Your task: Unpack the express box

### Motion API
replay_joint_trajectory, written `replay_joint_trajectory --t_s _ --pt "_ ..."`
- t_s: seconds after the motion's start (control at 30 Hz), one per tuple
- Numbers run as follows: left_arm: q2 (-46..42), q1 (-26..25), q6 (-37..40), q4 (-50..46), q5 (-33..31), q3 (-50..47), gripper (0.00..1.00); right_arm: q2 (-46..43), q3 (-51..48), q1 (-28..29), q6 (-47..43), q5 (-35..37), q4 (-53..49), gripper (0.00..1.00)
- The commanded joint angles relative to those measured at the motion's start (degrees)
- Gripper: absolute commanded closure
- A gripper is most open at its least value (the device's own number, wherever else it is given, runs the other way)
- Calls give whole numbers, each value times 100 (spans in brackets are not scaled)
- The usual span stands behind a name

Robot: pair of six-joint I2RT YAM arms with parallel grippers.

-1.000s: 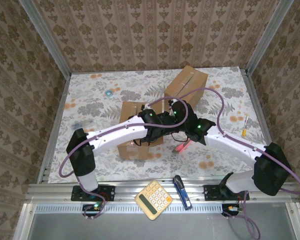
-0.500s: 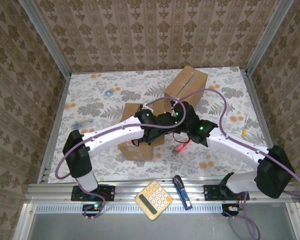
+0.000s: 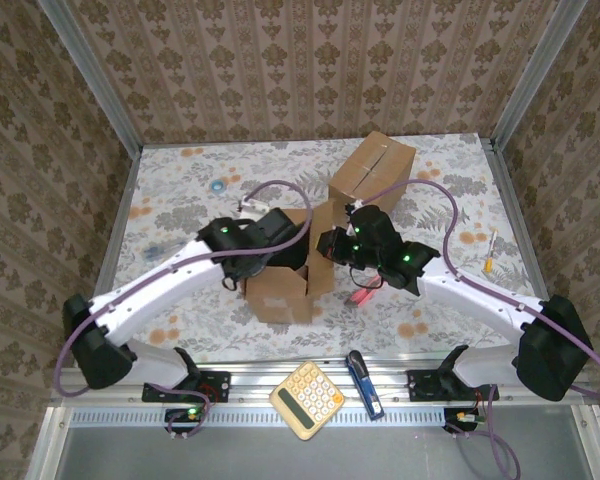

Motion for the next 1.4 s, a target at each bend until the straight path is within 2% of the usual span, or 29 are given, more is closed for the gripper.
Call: replay_joint_trajectory --t_s 0.0,0.33,0.47,0.57,0.6,0.63,0.93,1.0,1.17,1.3,1.37 --pt "-339 226 532 -71 345 -367 100 -92 -158 -97 -103 625 -540 100" --pt "-1132 404 1017 1057 1526 -942 100 -42 5 -104 -142 504 -534 100" --pt "-1281 414 1226 1290 1763 -865 56 19 142 -104 -240 340 -495 100" --pt "-1295 420 1454 1369 1874 -629 31 55 297 -105 -385 208 -560 100" --pt "-1275 423 1569 1384 1911 -500 3 64 370 -105 -447 172 -609 100" --pt "-1220 423 1718 1379 1952 -347 0 73 416 -105 -505 150 -661 100" --pt "-281 401 3416 1580 2554 1207 0 56 545 -183 -697 -94 -827 100" --pt "-121 387 3880 1763 2839 1322 5 40 543 -210 -724 -132 -870 100" --pt "57 360 5066 2334 3322 1098 12 -33 522 -297 -776 -256 -943 100" --pt "50 361 5867 2904 3430 569 21 -101 516 -350 -819 -308 -1013 100" --pt "59 355 6244 3067 3430 336 22 -133 518 -360 -831 -319 -1054 100"
